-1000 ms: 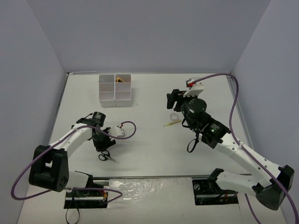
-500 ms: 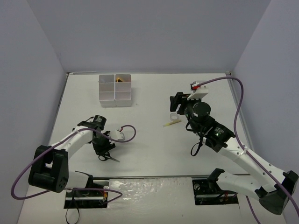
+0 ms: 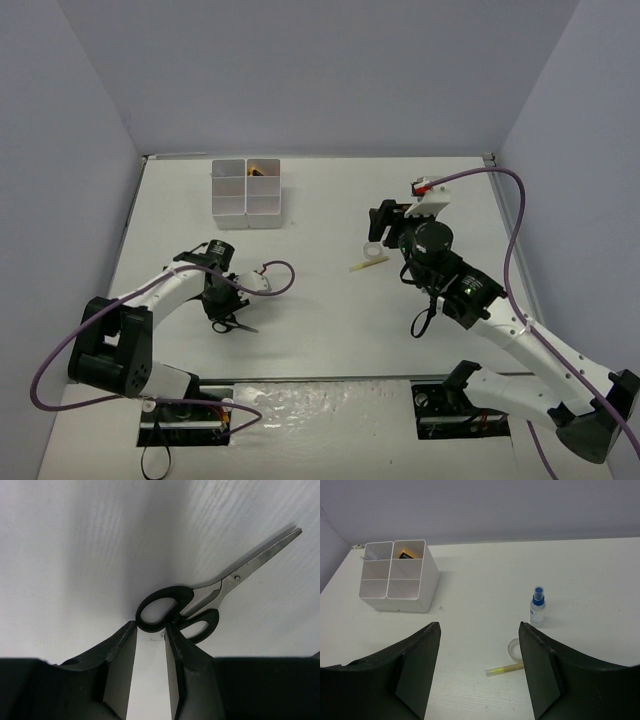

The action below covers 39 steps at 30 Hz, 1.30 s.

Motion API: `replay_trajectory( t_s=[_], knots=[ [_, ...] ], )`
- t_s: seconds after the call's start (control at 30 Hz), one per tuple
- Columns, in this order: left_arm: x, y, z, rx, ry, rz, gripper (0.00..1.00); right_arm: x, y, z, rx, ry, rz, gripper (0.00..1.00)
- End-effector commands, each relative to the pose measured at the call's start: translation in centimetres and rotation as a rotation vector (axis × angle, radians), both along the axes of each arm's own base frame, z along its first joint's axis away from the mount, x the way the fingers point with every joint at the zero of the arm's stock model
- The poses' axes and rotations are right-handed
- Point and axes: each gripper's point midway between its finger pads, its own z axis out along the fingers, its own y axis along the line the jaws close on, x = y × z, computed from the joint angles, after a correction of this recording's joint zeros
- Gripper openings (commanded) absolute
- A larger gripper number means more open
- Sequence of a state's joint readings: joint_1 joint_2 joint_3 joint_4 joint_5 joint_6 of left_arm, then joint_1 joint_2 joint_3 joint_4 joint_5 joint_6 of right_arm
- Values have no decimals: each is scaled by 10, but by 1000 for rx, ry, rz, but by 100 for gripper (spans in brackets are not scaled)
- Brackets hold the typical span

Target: Sort the stationery into containers

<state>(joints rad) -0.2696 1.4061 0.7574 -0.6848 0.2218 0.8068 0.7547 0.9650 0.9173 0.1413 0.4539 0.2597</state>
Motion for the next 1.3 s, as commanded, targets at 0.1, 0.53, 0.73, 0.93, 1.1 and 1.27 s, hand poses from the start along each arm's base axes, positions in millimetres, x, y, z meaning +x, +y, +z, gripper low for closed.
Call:
replay_trajectory(
  t_s=[0.1,0.53,0.73,0.93,1.1,1.27],
  knots=[
    [51,1,-5,50,-130,10,25,-4,-8,33,48,-71,-29,61],
    [48,-37,53,-180,-188,-8,25,-16,-24,51,78,-102,-47,61],
    [53,-31,44,-133,-172,9,25,-17,-24,46,65,-93,-45,61],
    [55,-15,27,-56,-172,29,24,-17,-25,45,61,-92,-44,61],
    [60,-10,15,-65,-177,60,24,-16,-25,39,52,-83,-47,61],
    [61,-3,3,-53,-152,101,24,-17,-24,39,57,-82,-40,61]
  ],
)
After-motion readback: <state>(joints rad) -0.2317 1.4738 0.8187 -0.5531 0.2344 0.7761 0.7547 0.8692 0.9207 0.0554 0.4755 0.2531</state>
